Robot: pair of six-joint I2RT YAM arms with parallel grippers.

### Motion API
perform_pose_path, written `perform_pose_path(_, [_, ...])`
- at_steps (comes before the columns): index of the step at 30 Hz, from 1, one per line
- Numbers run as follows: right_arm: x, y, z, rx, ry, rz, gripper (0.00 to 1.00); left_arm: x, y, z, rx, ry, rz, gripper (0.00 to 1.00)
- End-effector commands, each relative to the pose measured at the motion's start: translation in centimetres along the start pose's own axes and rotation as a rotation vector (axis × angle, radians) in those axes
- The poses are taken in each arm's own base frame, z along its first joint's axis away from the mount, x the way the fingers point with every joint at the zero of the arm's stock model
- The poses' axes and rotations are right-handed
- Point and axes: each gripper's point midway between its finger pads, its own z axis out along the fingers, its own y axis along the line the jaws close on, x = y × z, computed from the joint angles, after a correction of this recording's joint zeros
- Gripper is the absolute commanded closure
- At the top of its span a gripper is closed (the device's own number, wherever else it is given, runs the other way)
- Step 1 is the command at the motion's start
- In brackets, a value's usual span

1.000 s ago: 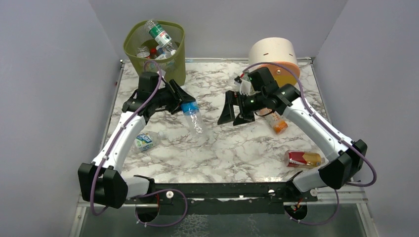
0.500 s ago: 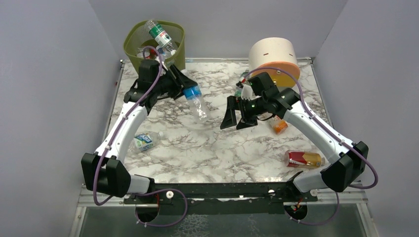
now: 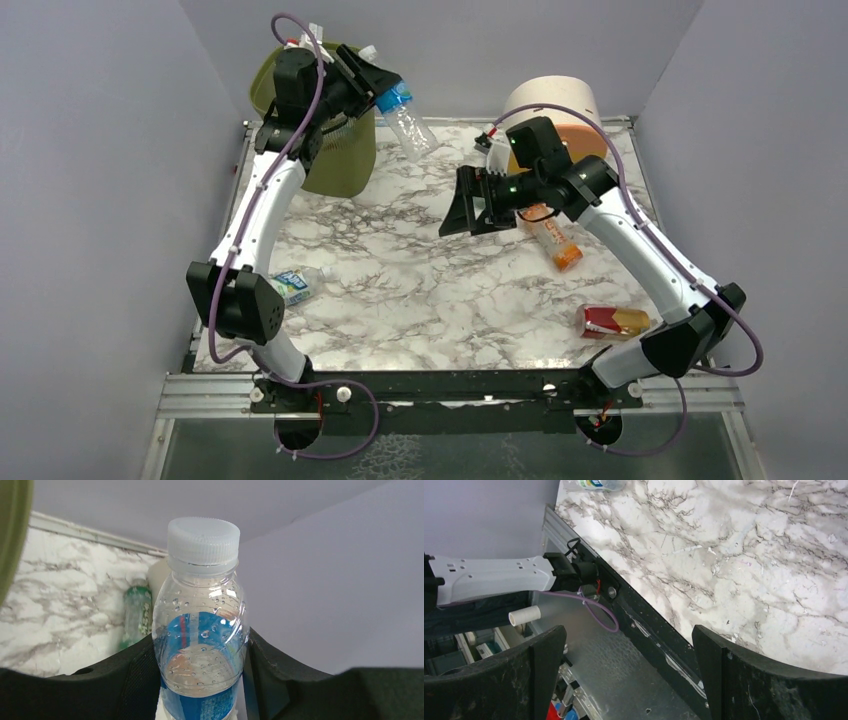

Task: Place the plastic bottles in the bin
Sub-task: Place the plastic bottle in the trash bin.

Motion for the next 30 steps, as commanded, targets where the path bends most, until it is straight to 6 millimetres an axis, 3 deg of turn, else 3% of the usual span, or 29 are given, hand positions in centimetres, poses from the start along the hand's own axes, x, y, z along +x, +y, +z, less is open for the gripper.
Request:
perform_pose_path(1, [0.2,0.1,0.3,-0.016,0.063,-0.026,0.01,-6.2,-0.2,1.0,0.020,-0.180,0.054,0.47])
perform_pose_path(4, [0.1,-0.2,0.6,-0.005,0.082,-0.045,0.01,-10.0,1.5,1.5,0.007,-0.267,0.053,0.47])
perform_pose_path(8, [-0.1,-0.4,1.2,-0.007,0.095,-0.065,0.01,-15.6,1.8,-0.1,0.018,-0.422,0.085,0.47])
perform_pose_path(13, [-0.2,-0.6,1.8,-0.018,0.113,-0.082,0.01,-20.8,1.6,-2.2,0.022,-0.579,0.104,0.46])
perform_pose_path(17, [0.3,-1.1,2.2,-0.011,0.133,-0.080,0.01,-23.3,1.9,-3.5,-0.018,-0.680,0.169,0.46])
perform_pose_path(20, [0.6,-1.4,2.2,-0.004,0.141,-0.082,0.01,-24.6,3.8,-4.1,-0.083,-0.723,0.199,0.45])
perform_pose_path(30, [1.0,-1.7,2.6,-0.012,0.161,-0.076,0.01,-26.5,8.3,-5.6,-0.293,-0.783,0.321,0.44])
